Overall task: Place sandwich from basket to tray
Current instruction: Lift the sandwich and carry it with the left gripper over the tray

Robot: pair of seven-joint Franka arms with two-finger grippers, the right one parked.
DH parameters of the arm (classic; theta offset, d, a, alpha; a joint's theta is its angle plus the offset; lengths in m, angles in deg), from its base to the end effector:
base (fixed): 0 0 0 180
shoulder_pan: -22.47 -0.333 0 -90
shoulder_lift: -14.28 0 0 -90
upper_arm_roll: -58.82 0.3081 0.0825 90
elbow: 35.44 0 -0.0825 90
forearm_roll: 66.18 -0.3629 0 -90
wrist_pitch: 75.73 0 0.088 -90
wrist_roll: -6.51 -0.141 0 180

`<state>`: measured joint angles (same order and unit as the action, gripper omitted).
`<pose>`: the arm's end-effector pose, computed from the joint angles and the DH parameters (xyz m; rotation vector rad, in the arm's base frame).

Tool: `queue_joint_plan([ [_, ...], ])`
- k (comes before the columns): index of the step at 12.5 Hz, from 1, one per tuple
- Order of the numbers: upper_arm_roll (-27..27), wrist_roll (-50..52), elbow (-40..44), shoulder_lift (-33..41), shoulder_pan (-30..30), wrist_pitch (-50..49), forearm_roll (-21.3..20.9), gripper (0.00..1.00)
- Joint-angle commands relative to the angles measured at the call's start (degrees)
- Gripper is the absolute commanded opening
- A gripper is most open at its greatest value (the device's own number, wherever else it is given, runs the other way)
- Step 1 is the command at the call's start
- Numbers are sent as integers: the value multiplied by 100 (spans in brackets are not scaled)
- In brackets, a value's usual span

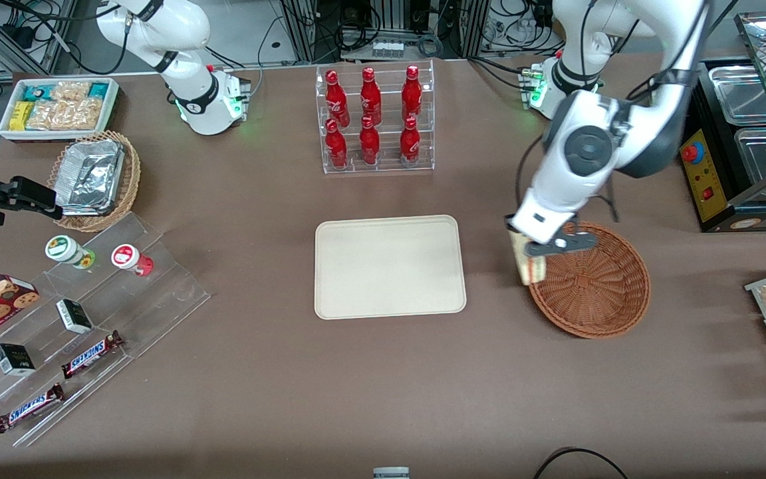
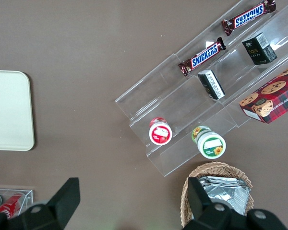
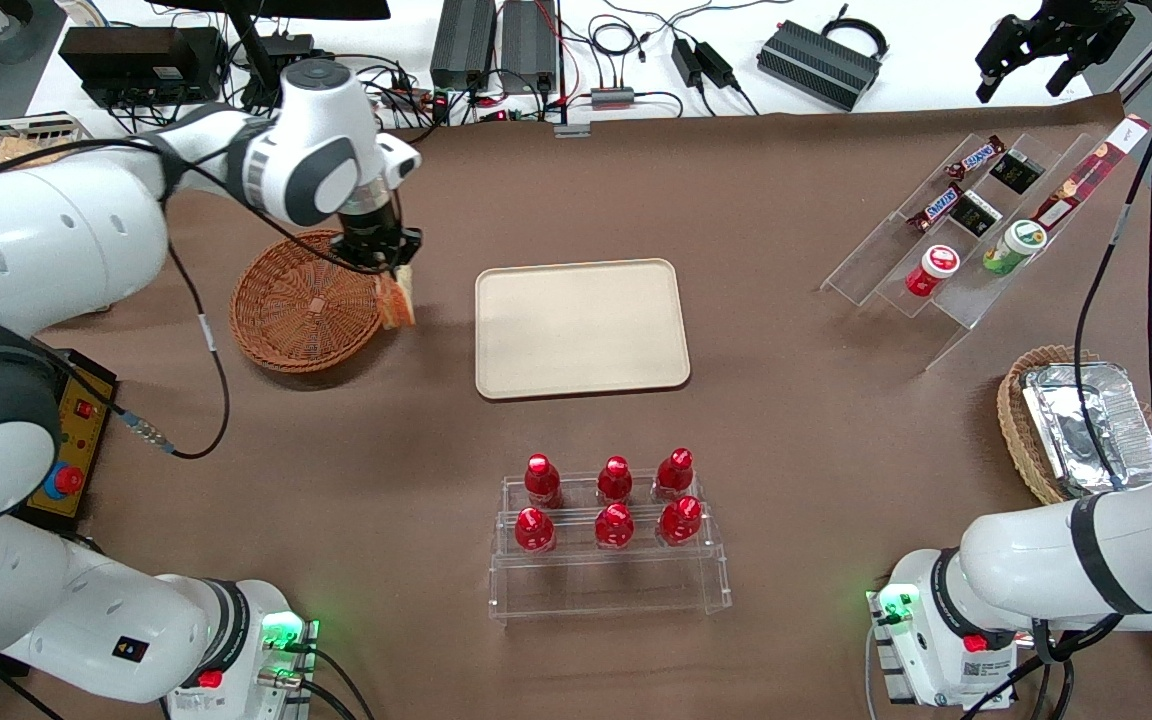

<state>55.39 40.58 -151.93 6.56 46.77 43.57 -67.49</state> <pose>0.4837 -0.2518 0.3435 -3.0824 -0.1524 0.1041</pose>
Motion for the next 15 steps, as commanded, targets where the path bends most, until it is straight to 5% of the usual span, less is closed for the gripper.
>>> queue_joint_plan([
  [1, 79, 389, 827, -676, 565, -99, 35, 0],
  [7, 79, 1092, 2681, -2196, 1427, -169, 246, 0],
  [15, -211, 996, 3676, -3243, 1577, -143, 254, 0],
])
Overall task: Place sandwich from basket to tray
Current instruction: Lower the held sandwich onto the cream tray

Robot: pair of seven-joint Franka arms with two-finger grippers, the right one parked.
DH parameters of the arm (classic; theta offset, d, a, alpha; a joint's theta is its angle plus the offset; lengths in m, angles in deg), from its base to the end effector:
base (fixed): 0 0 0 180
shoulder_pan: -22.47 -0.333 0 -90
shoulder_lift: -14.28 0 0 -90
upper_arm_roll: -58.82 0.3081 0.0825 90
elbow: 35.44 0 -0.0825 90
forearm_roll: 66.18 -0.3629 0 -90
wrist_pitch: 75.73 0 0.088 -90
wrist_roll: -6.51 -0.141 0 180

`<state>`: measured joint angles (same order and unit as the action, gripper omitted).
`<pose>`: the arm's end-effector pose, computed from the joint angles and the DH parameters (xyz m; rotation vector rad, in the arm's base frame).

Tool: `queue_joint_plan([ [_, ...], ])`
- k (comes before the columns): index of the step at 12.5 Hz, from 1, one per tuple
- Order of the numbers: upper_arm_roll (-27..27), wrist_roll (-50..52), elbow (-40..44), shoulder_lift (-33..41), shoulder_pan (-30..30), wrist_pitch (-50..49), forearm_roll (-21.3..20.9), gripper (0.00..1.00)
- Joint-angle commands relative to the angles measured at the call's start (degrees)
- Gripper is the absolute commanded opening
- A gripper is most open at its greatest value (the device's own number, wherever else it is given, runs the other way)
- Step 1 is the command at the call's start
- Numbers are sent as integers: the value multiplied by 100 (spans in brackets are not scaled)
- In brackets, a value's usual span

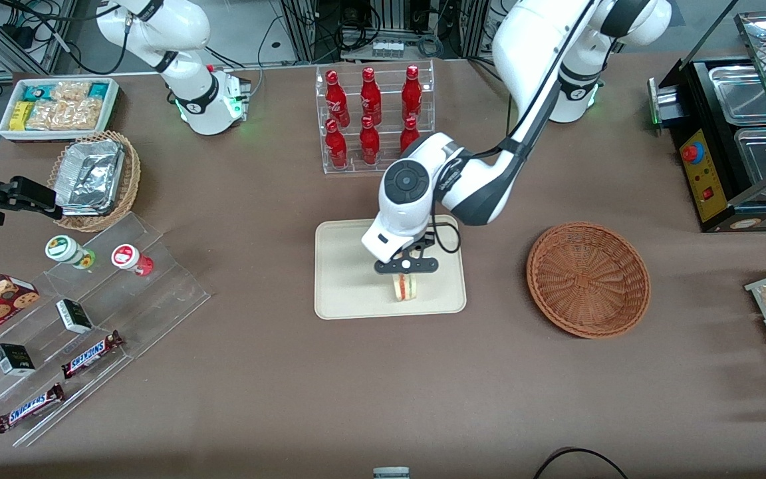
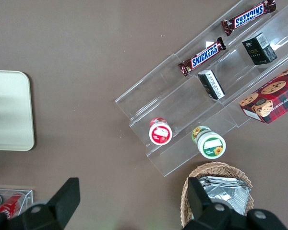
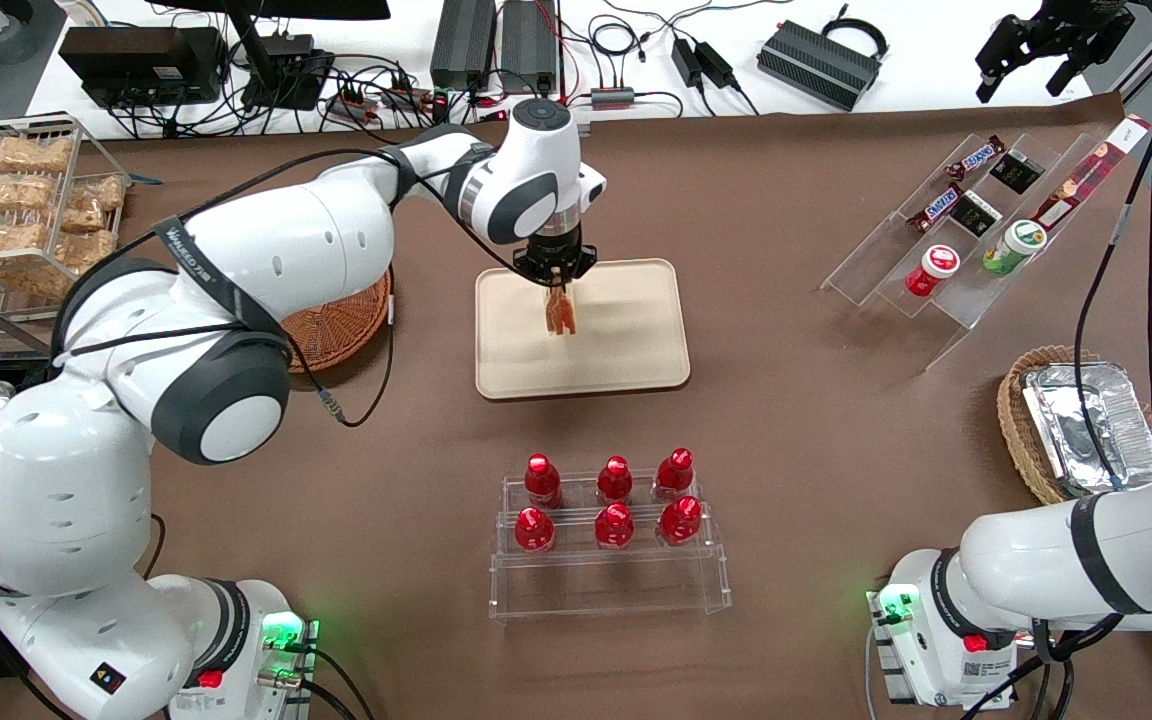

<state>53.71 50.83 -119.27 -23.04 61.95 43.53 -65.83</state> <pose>0.4967 -0.4776 0.2685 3.1188 0.0245 -0.0992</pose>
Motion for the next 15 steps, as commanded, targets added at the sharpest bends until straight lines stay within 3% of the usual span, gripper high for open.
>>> queue_joint_plan([
  [1, -103, -29, 438, -354, 50, -122, 88, 0],
  [15, -218, 68, 385, -601, 147, 335, 194, 0],
])
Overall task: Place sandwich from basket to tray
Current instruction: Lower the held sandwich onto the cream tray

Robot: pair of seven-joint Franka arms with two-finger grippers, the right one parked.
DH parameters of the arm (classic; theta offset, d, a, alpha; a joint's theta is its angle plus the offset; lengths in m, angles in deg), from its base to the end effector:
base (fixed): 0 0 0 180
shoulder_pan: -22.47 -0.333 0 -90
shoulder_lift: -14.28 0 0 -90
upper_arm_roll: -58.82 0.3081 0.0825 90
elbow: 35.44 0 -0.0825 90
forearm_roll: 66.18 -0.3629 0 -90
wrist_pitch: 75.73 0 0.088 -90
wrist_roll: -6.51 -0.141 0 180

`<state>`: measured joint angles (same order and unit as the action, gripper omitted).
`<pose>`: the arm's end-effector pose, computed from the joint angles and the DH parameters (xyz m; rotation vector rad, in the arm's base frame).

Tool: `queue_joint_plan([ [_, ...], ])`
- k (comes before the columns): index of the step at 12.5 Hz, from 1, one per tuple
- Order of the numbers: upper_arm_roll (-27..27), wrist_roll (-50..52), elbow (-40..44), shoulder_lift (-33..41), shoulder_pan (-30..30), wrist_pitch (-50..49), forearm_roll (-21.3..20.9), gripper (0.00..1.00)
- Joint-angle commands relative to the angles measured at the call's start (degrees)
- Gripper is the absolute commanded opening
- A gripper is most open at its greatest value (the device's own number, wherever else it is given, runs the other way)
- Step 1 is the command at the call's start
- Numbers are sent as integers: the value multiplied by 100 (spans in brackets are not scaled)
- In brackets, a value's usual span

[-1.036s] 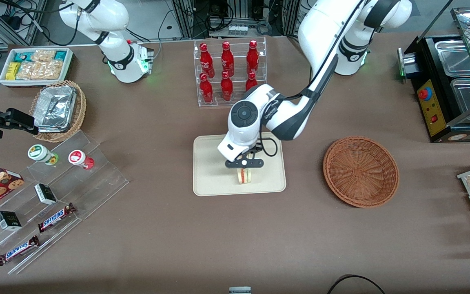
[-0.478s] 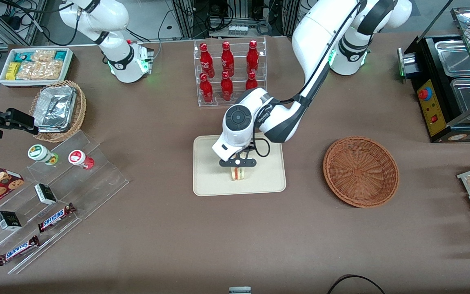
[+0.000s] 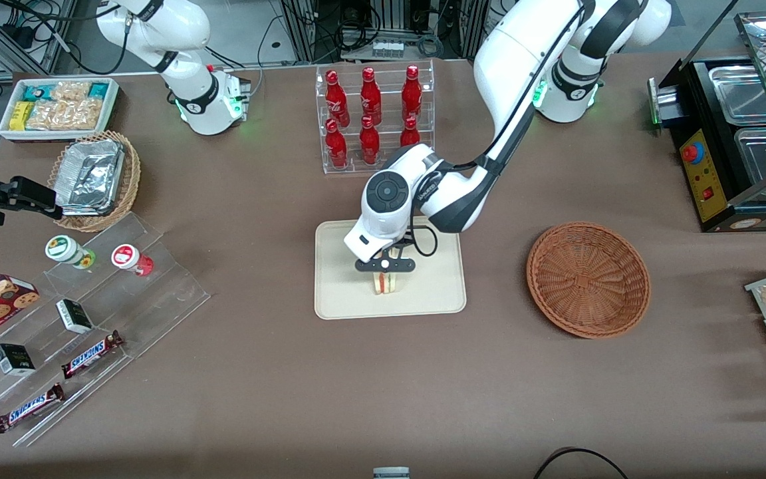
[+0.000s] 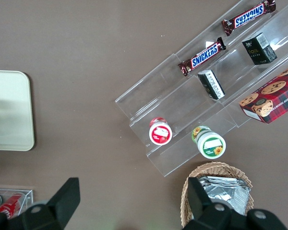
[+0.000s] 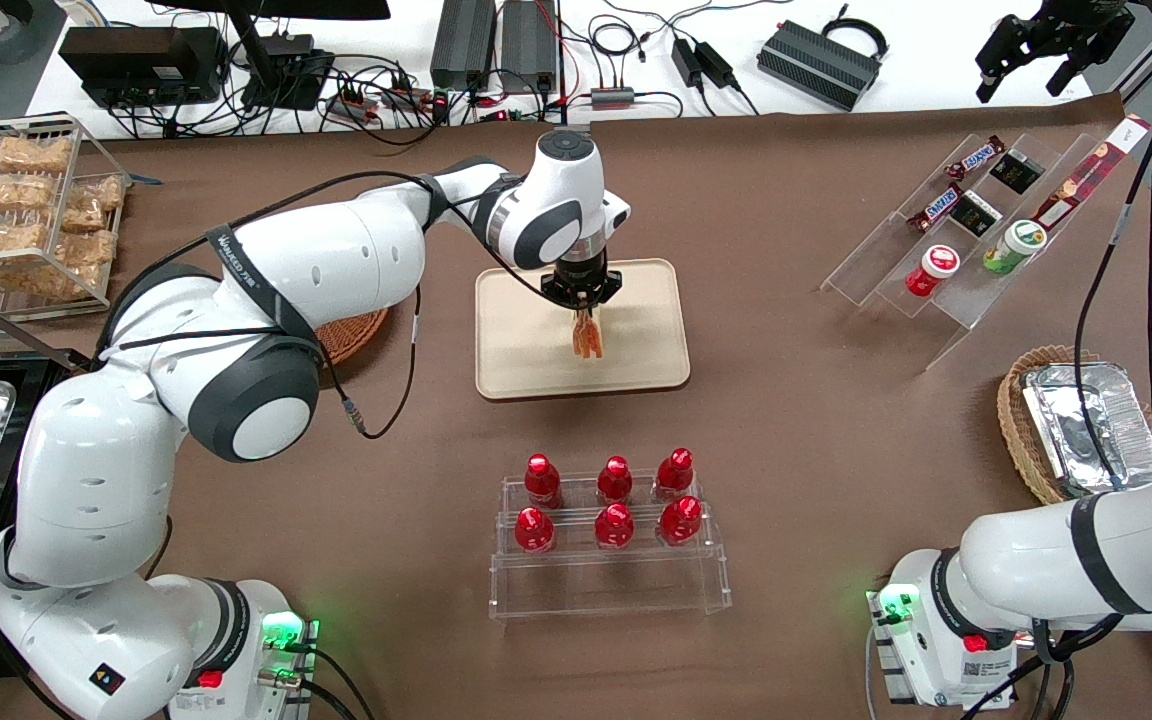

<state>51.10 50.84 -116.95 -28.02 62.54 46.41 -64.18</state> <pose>0.4798 -0.5101 0.2323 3.0709 -0.0119 -0.1581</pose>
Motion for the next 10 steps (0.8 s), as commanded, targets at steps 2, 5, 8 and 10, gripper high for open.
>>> queue_joint_plan([
  [2, 51, 145, 161, -138, 115, 47, 29, 19],
  [5, 51, 217, 161, -138, 115, 47, -6, 87],
  [8, 51, 225, 170, -86, 115, 38, -6, 100],
  [10, 59, 216, 179, 19, 98, 12, 3, 100],
])
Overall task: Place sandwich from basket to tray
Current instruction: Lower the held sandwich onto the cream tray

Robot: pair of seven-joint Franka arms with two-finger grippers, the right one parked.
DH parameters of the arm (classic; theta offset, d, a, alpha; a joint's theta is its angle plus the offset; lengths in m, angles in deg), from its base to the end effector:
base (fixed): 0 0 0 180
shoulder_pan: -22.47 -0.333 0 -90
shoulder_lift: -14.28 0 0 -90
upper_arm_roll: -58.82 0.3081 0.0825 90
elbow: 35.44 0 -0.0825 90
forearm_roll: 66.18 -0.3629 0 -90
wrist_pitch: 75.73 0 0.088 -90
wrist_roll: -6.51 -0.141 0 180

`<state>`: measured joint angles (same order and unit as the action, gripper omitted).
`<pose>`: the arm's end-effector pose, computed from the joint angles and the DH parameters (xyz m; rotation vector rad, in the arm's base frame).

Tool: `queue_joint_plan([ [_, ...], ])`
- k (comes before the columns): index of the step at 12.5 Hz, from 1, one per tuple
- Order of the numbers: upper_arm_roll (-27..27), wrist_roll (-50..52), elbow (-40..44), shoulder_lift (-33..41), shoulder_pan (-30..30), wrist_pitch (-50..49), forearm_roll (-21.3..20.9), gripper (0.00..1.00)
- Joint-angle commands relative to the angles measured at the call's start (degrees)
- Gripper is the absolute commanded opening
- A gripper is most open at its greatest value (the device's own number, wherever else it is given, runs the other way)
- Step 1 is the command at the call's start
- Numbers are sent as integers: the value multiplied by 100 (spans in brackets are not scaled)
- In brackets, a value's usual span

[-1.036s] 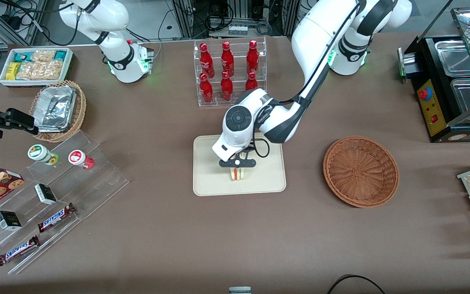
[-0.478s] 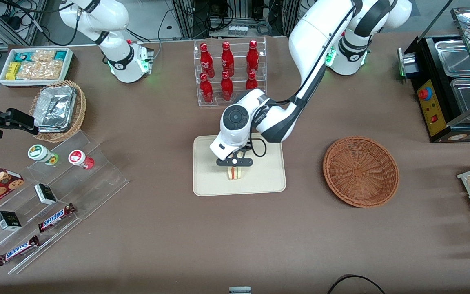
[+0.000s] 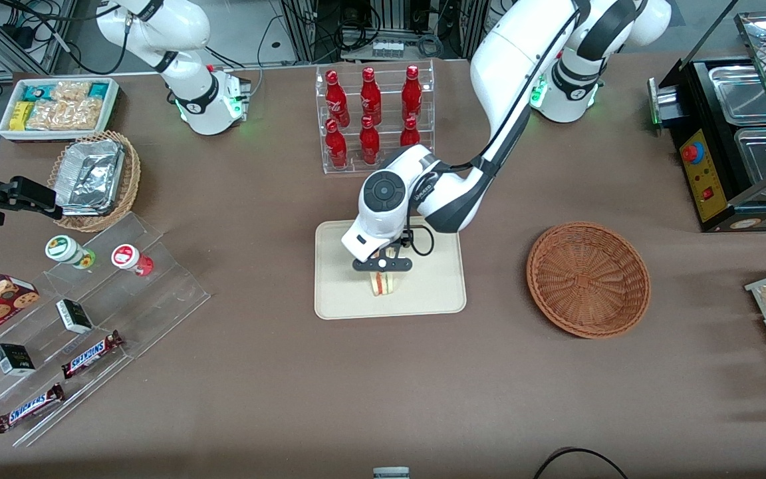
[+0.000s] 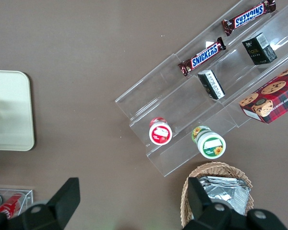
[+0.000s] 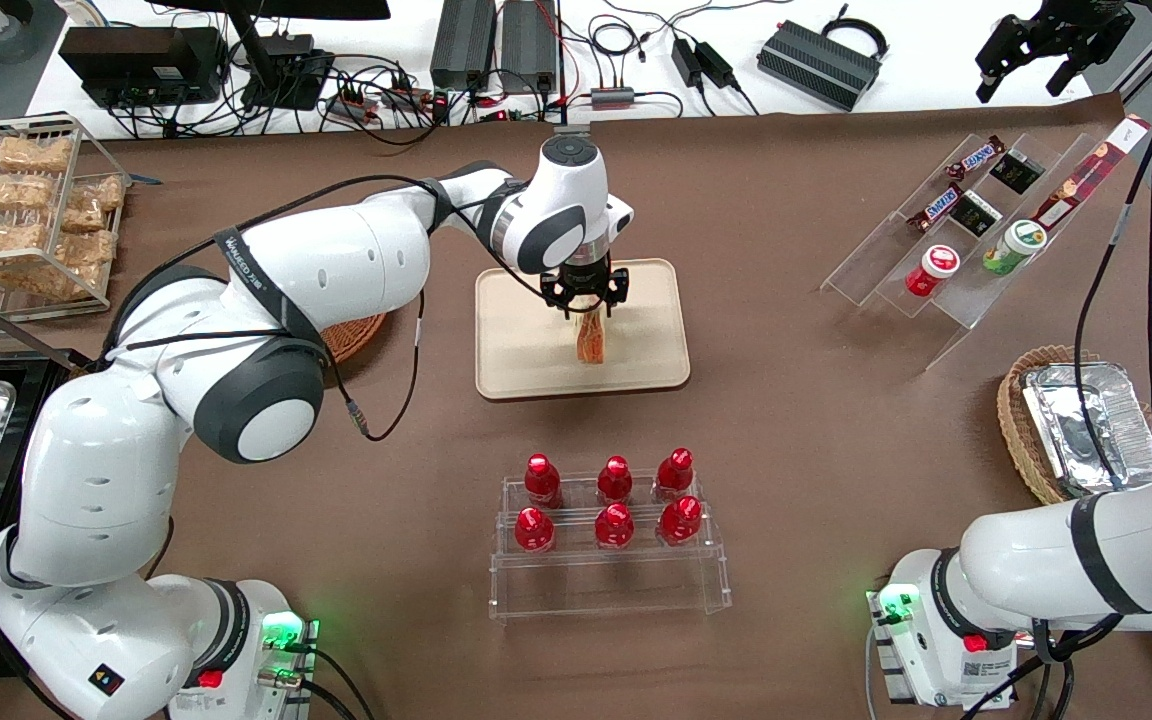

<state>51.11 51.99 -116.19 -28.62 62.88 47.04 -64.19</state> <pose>0.4801 -0.5154 0.2317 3.0625 0.0124 -0.1449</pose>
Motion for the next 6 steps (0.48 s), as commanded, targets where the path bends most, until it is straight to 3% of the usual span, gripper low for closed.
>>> queue_joint_plan([
  [1, 68, 102, 103, 202, 54, -103, -6, 100],
  [6, 103, 23, 86, 650, -7, -569, -23, 100],
])
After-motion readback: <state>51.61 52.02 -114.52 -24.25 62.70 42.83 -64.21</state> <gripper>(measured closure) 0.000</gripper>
